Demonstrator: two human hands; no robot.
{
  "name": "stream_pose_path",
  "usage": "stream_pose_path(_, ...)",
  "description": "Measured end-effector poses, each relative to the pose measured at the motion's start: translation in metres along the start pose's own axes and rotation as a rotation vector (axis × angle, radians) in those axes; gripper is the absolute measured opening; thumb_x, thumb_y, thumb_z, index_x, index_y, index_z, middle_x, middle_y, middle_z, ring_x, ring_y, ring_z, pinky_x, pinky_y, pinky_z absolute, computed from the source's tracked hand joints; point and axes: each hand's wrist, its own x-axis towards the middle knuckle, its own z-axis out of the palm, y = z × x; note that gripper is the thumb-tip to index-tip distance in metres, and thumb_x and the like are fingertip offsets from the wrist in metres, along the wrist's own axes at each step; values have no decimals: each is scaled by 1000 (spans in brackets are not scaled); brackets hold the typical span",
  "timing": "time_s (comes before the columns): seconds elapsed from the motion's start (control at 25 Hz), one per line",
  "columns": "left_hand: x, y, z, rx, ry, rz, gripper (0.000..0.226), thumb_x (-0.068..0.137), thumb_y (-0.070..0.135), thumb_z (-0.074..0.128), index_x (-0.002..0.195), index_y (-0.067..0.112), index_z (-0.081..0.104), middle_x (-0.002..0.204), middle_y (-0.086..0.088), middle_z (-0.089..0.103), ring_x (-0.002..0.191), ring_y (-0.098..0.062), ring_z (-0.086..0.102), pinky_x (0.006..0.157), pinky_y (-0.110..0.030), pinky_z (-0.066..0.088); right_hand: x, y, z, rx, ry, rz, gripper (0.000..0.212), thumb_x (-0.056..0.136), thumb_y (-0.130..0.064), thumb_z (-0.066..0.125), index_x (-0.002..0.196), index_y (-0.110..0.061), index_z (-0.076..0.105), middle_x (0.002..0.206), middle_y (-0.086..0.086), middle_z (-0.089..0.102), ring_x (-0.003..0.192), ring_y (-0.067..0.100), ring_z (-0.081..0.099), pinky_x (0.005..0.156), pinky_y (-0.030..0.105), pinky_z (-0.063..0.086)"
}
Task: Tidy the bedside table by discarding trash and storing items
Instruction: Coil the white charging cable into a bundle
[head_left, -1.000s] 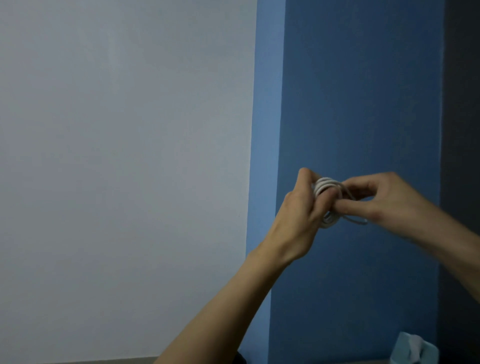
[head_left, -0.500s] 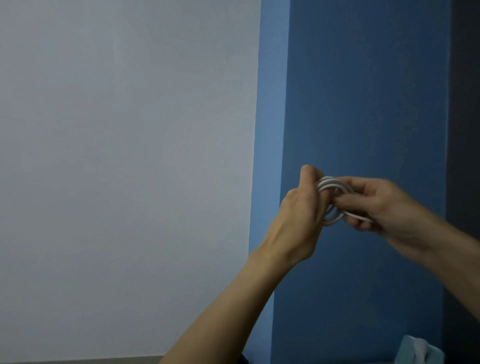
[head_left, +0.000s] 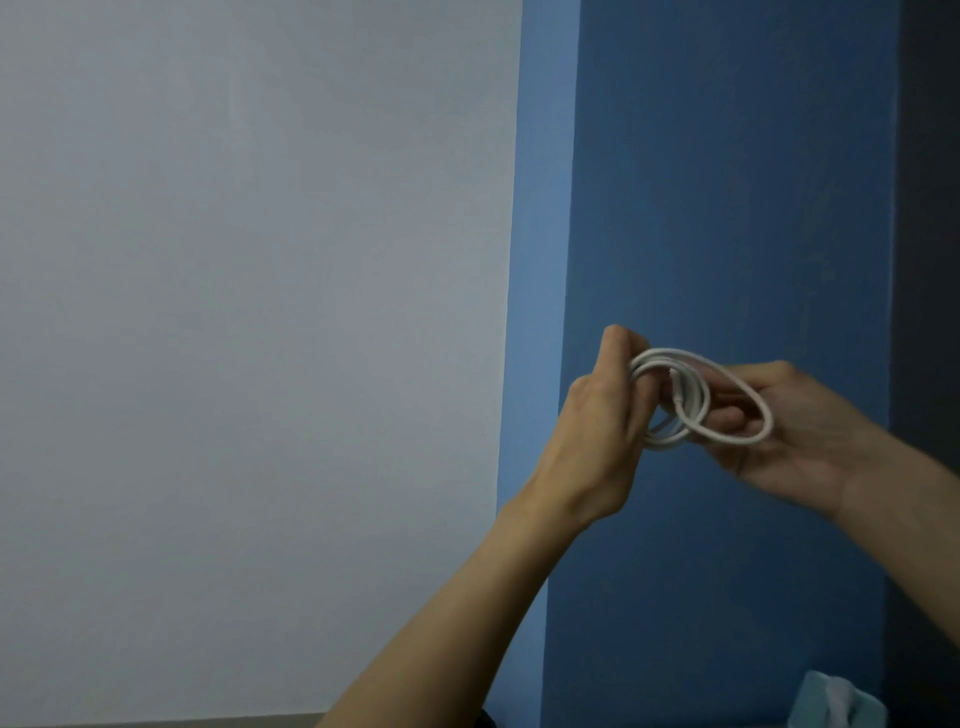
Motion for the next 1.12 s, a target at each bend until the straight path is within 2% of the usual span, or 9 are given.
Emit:
stream_pose_path(0.08, 1, 2, 0, 4, 4, -2, 10, 101, 15, 36, 91, 15, 39, 63, 11, 47, 50, -1, 43, 49, -12, 29, 0, 0, 2, -29, 45, -6, 50, 25, -15, 86, 70, 0, 70, 54, 0, 58, 32, 3, 42, 30, 8, 33)
stream_pose_path(0.2, 2, 3, -1, -9, 19, -15, 11, 101, 19, 37, 90, 17, 39, 57, 11, 41, 48, -4, 40, 47, -12, 28, 3, -3, -2, -107, 205, -52, 10, 79, -16, 61, 81, -7, 61, 49, -5, 58, 35, 3, 49, 36, 10, 40)
stream_pose_path(0.32, 3, 1, -1, -12, 22, -42, 12, 101, 20, 39, 89, 17, 41, 58, 9, 40, 49, -6, 37, 48, -15, 29, 9, -4, -13, -124, 330, -159, 20, 95, -16, 41, 79, -12, 53, 55, -3, 60, 37, 3, 51, 37, 10, 39)
stream_pose_path(0.44, 2, -7, -3, 30, -14, -91, 12, 100, 19, 39, 89, 16, 42, 58, 10, 40, 50, -7, 36, 49, -17, 28, 6, -20, -19, -30, 353, -297, 13, 84, -18, 52, 74, -16, 44, 63, -2, 48, 35, 1, 42, 34, 7, 31)
stream_pose_path(0.56, -1, -17, -8, 94, -64, -147, 11, 99, 13, 37, 92, 14, 45, 58, 9, 40, 48, -5, 38, 48, -17, 27, 0, -48, -37, 42, 310, -542, 42, 43, -30, 71, 75, -21, 45, 51, -11, 50, 38, -2, 39, 34, 7, 30)
stream_pose_path(0.76, -3, -25, -5, 86, -132, -240, 20, 95, 9, 37, 102, 13, 56, 61, 10, 43, 51, -7, 39, 52, -21, 32, 4, -46, -49, 110, 117, -563, 21, 78, -40, 52, 81, -21, 62, 61, -11, 53, 51, 0, 43, 45, 9, 35)
stream_pose_path(0.88, -4, -23, -7, 50, -202, -211, 20, 96, 13, 41, 105, 20, 58, 53, 12, 44, 48, -7, 36, 50, -18, 30, 3, -41, -48, 127, 106, -467, 50, 74, -55, 41, 75, -15, 71, 61, -7, 55, 53, 2, 47, 47, 11, 38)
stream_pose_path(1.0, -4, -19, -12, 91, -278, -132, 29, 94, 12, 37, 109, 26, 59, 62, 15, 55, 52, -8, 35, 52, -17, 31, 2, -40, -48, 122, 166, -423, 39, 75, -43, 49, 66, -12, 72, 57, -5, 54, 53, 4, 48, 47, 11, 37)
stream_pose_path(1.12, -3, -16, -12, 193, -307, -104, 35, 83, 14, 32, 104, 25, 58, 89, -3, 67, 62, -16, 47, 60, -28, 40, 0, -36, -49, 94, 192, -400, 26, 71, -29, 55, 64, -10, 71, 58, -3, 55, 54, 6, 49, 47, 11, 37)
